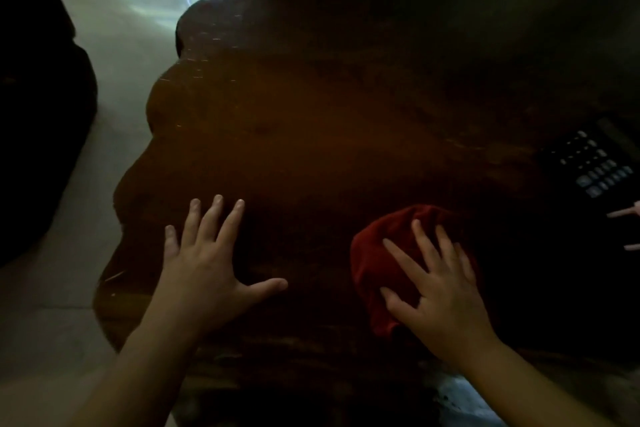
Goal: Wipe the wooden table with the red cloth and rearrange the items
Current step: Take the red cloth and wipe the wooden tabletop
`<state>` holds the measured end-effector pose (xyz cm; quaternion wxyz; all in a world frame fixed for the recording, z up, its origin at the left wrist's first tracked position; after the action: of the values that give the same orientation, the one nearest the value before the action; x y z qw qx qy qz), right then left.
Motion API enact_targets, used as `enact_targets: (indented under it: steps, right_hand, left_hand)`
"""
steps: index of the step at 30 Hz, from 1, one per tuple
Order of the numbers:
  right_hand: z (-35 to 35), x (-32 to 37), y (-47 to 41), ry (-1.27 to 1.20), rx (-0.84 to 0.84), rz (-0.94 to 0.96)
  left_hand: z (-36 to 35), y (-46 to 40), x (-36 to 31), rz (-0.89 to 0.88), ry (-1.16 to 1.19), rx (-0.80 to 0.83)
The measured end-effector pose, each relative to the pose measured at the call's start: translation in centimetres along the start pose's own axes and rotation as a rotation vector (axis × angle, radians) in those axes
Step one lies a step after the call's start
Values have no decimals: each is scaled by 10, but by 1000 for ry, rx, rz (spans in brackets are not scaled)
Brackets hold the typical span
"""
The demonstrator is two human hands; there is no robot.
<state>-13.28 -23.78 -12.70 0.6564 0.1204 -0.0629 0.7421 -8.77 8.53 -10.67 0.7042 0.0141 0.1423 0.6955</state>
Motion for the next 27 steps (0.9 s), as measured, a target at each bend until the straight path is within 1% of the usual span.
enact_targets:
  steps: [3, 5, 8, 12, 15, 18, 21, 27]
  right_hand:
    - [13, -37, 27, 19, -14, -109]
    - [18, -48, 37, 20, -20, -140]
    - [19, -47, 38, 40, -27, -147]
    - [15, -33, 30, 72, -32, -183]
    - [5, -1, 12, 74, -24, -167]
    - [-9, 47, -13, 79, -14, -88]
    - [-24, 107, -35, 70, -19, -2]
    - [-53, 220, -58, 15, -6, 142]
  left_hand:
    - [-6, -5, -17, -23, 4, -11]
    - [-8, -7, -22, -25, 2, -17]
    - [-9, -5, -20, -30, 4, -31]
    - [-3, 7, 5, 7, 28, -76]
    - [2, 25, 33, 63, 62, -120]
    - [7, 42, 63, 139, 103, -158]
    - [13, 60, 99, 219, 165, -173]
    - [28, 79, 130, 294, 197, -208]
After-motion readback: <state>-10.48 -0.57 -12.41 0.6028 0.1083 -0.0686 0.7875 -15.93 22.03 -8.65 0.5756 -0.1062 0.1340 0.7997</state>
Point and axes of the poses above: each hand's wrist, its own y-axis away from the middle knuckle, its own z-axis out of the back of the hand, x = y × z, the point moved 7 cm from there along -y, towards the middle knuckle, and after that the axes turned 8 degrees about -x, right-handed, at the moved point
